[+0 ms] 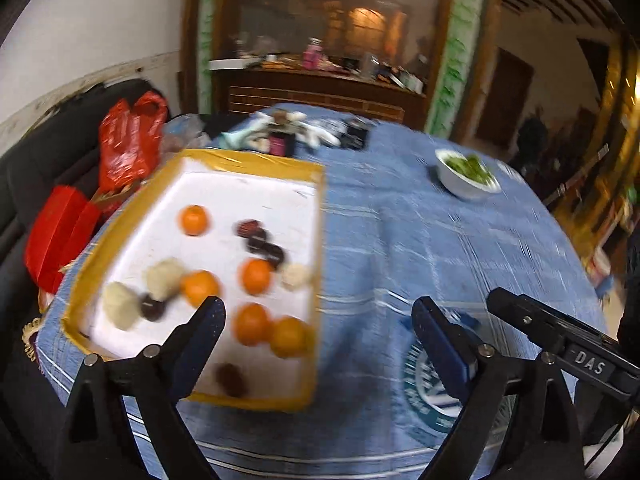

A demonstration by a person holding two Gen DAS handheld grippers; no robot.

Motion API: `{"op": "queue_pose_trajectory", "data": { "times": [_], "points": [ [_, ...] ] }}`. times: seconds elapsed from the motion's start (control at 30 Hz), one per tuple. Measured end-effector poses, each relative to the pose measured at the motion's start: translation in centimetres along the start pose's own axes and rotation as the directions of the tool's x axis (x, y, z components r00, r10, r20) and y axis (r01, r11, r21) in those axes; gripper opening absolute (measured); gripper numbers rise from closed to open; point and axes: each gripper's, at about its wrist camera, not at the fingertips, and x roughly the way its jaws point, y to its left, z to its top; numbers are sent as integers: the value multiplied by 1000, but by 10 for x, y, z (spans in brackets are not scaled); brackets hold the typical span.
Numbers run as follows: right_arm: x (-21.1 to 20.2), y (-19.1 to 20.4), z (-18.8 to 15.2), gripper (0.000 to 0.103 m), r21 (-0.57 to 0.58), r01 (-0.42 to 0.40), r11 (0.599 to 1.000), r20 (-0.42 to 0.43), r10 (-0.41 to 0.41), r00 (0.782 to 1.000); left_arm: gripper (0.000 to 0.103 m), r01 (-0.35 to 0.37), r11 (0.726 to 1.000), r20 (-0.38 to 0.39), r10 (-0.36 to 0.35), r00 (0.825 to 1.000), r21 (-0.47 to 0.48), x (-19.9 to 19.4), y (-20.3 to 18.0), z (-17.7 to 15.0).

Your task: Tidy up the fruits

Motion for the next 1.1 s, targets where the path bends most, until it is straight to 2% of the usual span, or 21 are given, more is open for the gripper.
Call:
{"op": "queue_pose_trajectory", "data": {
  "times": [0.17, 0.37, 0.63, 1.1],
  "points": [
    [-13, -30, -17, 76, 54, 45, 998, 3, -45, 999, 94, -22, 997, -26, 24, 999, 70, 4, -43, -12],
    [-23, -46, -23, 77, 63, 66, 996, 24, -67, 997, 94, -35, 993, -30, 39, 999, 109, 2, -63, -16],
    [-27, -49, -25, 78, 71, 65, 995, 29, -68, 997, 94, -39, 993, -44, 45, 998, 115, 5, -66, -18],
    [-18, -26, -27, 79, 3, 102, 995, 13, -102, 995, 94, -57, 996, -47, 60, 997, 75, 9, -47, -15]
  ]
}}
